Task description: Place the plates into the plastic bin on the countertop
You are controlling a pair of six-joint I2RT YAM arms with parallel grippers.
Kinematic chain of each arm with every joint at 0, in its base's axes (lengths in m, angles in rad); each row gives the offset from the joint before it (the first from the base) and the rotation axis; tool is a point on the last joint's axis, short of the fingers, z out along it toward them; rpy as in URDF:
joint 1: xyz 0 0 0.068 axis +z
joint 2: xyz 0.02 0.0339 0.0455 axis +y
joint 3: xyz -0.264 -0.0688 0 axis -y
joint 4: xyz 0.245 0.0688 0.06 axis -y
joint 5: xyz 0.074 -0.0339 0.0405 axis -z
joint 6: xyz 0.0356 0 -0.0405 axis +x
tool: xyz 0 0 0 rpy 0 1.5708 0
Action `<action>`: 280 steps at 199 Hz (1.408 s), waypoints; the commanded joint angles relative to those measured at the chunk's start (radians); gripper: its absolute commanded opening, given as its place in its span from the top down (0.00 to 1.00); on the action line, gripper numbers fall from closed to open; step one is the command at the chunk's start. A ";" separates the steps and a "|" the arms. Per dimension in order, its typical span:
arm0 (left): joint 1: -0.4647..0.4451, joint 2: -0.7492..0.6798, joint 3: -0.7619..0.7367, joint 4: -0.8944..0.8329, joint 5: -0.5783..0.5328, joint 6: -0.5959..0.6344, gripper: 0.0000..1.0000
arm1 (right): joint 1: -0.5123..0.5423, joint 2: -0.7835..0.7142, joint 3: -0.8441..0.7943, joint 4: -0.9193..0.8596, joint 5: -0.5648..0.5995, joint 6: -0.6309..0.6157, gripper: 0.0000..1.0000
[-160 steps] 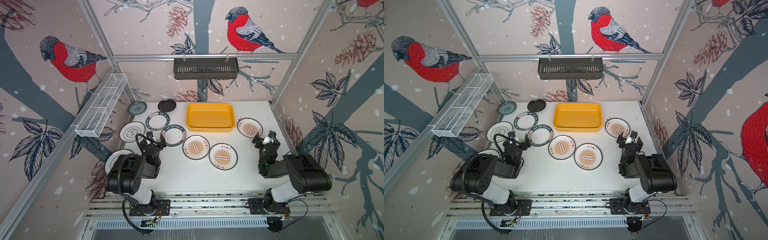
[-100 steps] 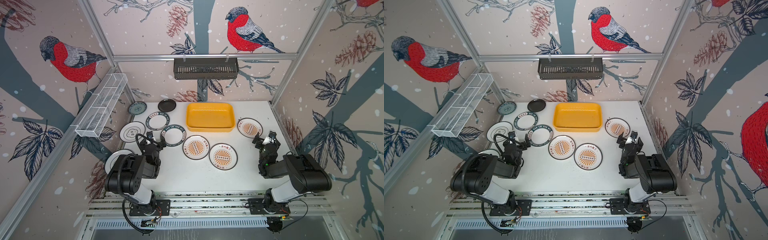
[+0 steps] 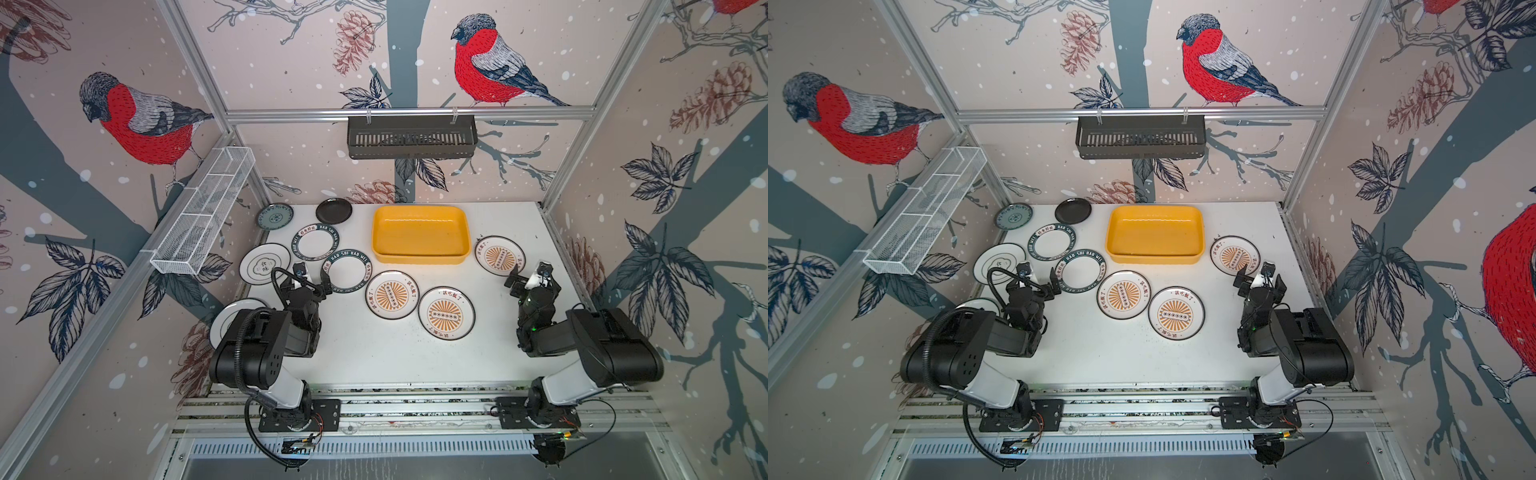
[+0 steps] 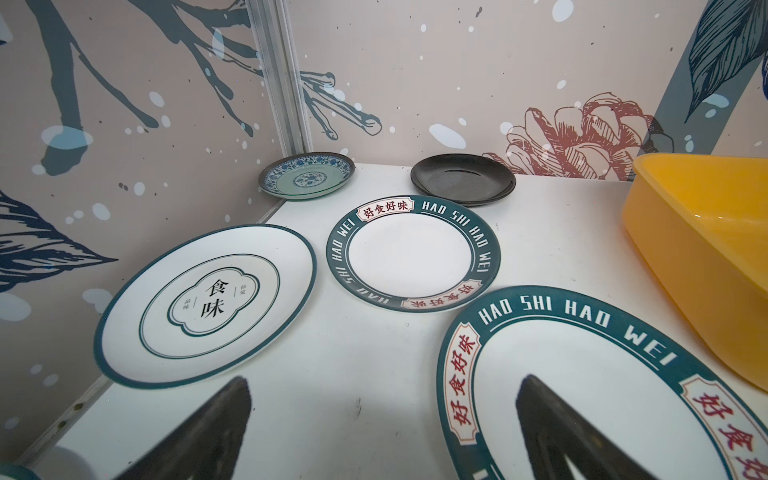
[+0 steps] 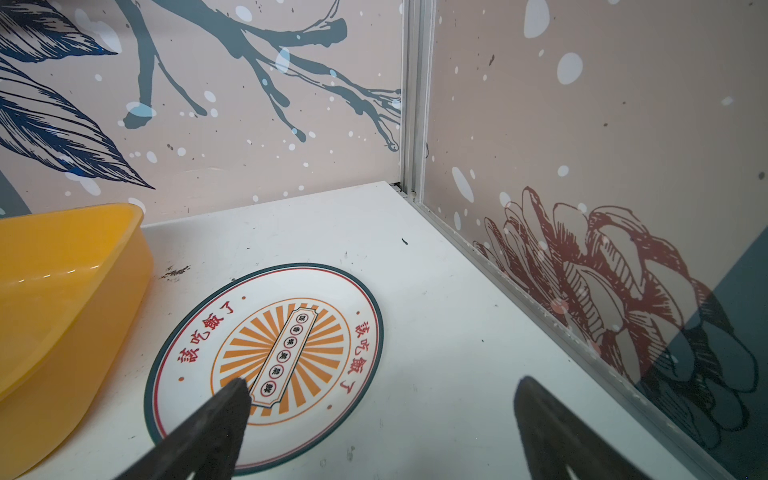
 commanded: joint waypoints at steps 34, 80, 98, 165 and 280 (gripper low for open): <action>0.003 -0.001 0.004 0.079 -0.001 0.012 0.00 | 0.001 -0.002 0.000 0.033 0.003 -0.007 0.00; 0.004 -0.001 0.005 0.077 -0.002 0.012 0.00 | 0.001 -0.002 0.001 0.033 0.003 -0.007 0.00; 0.004 -0.002 0.005 0.076 0.003 0.010 0.00 | 0.001 -0.003 0.001 0.033 0.003 -0.008 0.00; -0.001 -0.203 0.107 -0.255 0.108 0.052 0.00 | 0.134 -0.232 0.191 -0.410 0.053 -0.107 0.00; -0.055 -0.247 0.695 -0.762 0.599 -0.659 0.00 | 0.498 -0.033 0.969 -0.982 -0.193 0.531 0.00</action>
